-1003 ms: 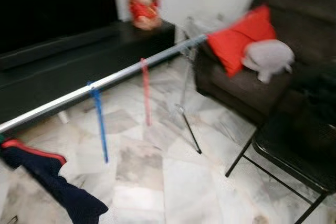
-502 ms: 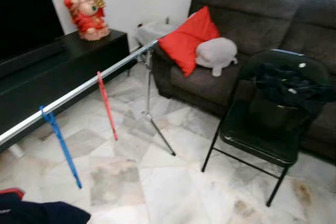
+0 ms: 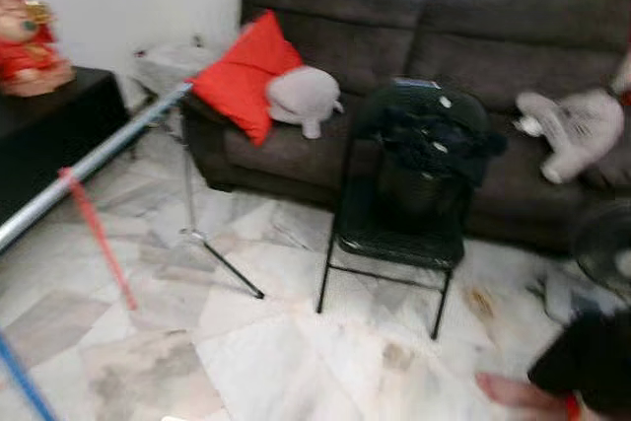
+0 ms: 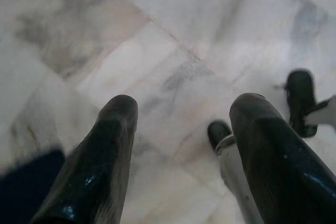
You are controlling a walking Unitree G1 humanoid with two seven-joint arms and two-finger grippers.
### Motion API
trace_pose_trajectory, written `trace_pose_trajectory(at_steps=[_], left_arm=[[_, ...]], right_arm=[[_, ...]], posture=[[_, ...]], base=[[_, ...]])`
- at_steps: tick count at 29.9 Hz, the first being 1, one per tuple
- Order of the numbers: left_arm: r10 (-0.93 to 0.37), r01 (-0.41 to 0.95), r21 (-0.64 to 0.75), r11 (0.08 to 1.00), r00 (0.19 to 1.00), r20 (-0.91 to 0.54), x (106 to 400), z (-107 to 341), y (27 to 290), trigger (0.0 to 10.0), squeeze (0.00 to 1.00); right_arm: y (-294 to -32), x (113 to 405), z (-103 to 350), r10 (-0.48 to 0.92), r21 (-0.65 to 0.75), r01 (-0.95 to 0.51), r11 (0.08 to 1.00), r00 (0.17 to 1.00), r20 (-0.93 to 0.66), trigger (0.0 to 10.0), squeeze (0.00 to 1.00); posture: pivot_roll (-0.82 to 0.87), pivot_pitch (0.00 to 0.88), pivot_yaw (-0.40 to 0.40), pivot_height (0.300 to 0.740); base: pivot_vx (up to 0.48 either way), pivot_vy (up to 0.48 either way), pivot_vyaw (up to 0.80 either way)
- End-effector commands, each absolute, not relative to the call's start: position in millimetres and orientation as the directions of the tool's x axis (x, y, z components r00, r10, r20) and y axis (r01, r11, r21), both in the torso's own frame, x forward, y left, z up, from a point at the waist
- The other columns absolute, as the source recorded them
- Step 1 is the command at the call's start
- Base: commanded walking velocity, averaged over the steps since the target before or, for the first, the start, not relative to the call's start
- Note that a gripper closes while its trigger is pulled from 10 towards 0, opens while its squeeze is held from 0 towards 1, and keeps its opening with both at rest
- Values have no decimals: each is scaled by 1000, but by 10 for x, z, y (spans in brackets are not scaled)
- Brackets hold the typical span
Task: Hang hanger
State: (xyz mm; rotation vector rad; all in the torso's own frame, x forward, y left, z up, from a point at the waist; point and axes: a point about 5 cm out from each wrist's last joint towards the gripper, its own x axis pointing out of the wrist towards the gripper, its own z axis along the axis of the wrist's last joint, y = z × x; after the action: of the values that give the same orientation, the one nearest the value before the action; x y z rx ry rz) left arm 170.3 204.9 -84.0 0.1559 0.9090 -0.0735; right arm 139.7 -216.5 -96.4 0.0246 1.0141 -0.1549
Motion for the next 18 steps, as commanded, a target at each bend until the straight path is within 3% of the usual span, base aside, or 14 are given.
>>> trace_pose_trajectory(at_steps=[1, 7, 18], left_arm=[[18, 116, 107, 988, 589, -808, 1602, -876, 2103, 10000, 0], [26, 114, 114, 987, 584, -811, 1573, -883, 2129, 10000, 0], [23, 122, 116, 986, 583, -812, 1575, -889, 2101, 10000, 0]], right_arm=[[-2138, 1435, -956, -114, -47, 141, 989, 526, -843, 10000, 0], [-2178, 1377, -961, -118, -44, 149, 988, 537, -835, 10000, 0], [-2185, 1345, -971, -121, -57, 135, 989, 529, -840, 10000, 0]], posture=[[-3, 0, 19, 740], [-2, 0, 22, 740], [-4, 0, 21, 740]], base=[[0, 0, -781], [0, 0, -201], [283, 0, 0]])
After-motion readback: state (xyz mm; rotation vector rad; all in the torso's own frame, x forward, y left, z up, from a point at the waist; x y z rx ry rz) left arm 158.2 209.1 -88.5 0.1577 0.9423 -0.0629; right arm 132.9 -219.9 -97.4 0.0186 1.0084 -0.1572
